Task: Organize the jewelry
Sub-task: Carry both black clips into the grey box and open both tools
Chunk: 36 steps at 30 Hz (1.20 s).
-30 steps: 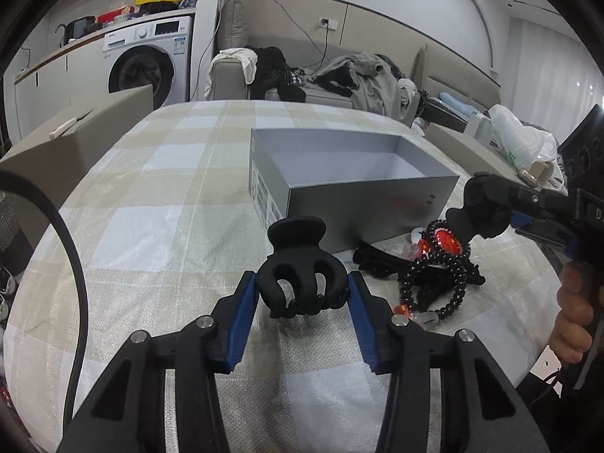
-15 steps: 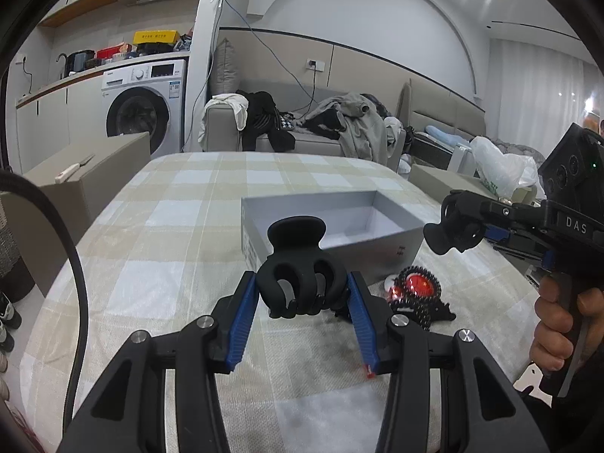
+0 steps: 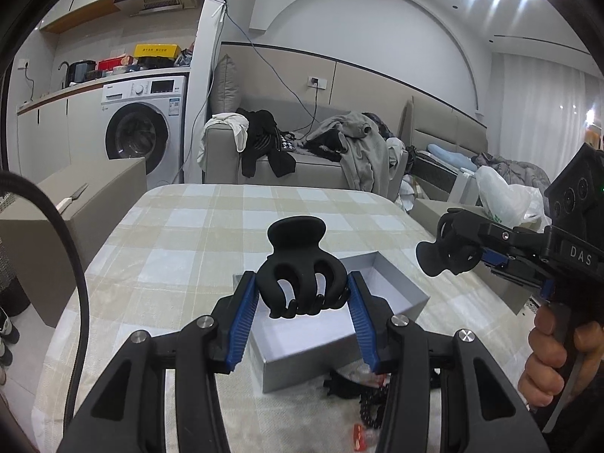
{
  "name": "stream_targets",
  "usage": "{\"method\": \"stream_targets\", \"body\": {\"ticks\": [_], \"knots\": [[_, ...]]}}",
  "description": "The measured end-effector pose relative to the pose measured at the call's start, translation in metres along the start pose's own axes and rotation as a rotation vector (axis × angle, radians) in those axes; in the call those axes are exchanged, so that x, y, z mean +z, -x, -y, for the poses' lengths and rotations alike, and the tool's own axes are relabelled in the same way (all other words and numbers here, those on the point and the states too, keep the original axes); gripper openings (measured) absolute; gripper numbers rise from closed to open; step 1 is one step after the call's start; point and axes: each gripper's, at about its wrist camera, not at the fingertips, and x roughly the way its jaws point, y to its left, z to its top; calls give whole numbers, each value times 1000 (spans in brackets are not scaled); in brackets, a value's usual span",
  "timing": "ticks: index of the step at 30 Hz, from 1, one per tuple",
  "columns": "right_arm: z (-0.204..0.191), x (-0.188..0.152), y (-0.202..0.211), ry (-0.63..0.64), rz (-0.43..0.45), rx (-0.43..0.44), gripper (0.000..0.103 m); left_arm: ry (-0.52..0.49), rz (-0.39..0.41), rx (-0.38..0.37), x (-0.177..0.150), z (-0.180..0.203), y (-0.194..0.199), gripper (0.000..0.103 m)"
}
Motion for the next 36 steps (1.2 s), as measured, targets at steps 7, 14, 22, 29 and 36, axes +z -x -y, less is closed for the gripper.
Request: {"method": "stream_targets", "body": {"ticks": [7, 14, 22, 29, 36], "knots": [[15, -4, -7, -29, 3, -15, 34, 22, -1, 1, -12, -11, -7, 42], [33, -9, -22, -69, -43, -50, 34, 49, -38, 16, -18, -17, -14, 42], [35, -16, -32, -70, -78, -59, 34, -4, -64, 5, -26, -2, -20, 42], [36, -21, -40, -61, -115, -69, 34, -40, -84, -13, -27, 3, -21, 42], [39, -26, -45, -67, -144, -78, 34, -60, -105, -28, -26, 5, -21, 42]]}}
